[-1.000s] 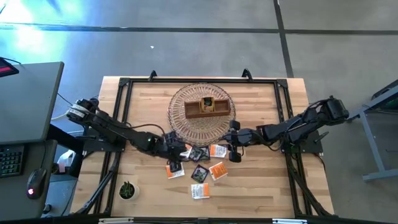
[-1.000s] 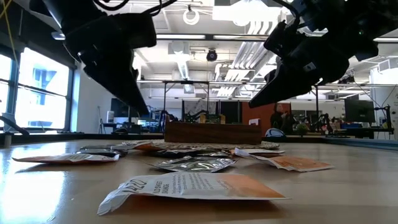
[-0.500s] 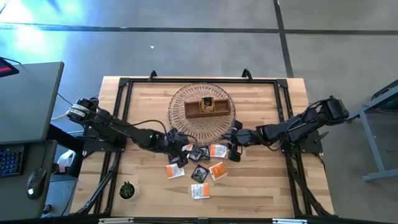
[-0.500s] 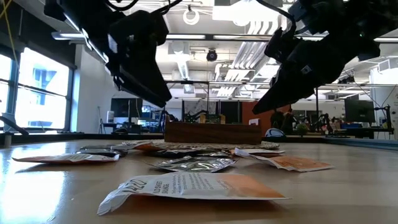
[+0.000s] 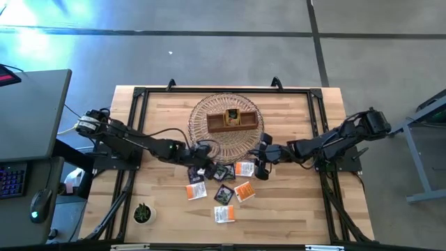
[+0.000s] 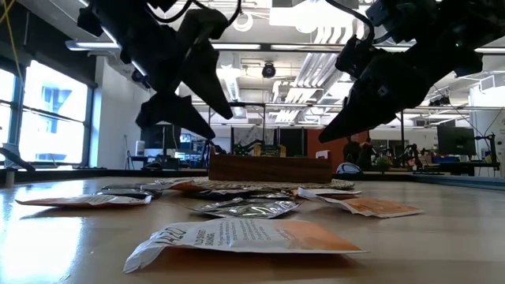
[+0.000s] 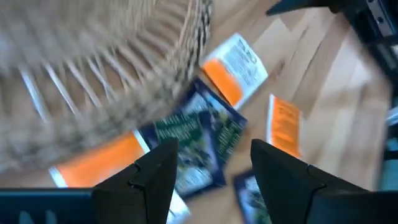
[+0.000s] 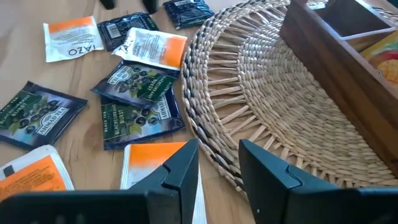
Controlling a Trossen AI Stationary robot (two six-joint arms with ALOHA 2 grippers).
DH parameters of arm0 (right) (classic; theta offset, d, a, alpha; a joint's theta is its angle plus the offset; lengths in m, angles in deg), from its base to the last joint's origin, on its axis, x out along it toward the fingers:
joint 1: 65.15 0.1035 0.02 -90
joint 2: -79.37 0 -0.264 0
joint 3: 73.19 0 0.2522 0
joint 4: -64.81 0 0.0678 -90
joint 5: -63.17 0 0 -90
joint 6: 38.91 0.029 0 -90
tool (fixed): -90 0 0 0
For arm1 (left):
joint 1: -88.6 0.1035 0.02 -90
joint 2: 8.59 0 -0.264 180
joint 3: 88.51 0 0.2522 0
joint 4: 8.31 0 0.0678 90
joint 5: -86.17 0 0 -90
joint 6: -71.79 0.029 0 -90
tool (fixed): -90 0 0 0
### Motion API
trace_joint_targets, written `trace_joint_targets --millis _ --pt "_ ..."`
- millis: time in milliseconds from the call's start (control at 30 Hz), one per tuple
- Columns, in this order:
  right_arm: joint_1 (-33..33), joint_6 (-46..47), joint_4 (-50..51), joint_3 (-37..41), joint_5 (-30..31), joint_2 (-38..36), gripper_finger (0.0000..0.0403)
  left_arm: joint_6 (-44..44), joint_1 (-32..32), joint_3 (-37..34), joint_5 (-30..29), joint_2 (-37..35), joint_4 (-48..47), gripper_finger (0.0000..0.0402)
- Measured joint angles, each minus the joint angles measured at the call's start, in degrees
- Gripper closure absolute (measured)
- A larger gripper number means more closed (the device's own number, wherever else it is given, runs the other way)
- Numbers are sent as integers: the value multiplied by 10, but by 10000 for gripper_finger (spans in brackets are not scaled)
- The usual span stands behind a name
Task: Pick & Place Tea
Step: Put the white tea bag into the left section of the wooden organizer
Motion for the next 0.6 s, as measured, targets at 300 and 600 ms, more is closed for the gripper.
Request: trace_joint_targets --millis 300,600 --pt "0 -20 0 0 0 0 291 -238 -23 0 48 0 -8 200" --pt "-34 -176 -102 0 -1 0 291 -428 -57 0 43 0 -41 200"
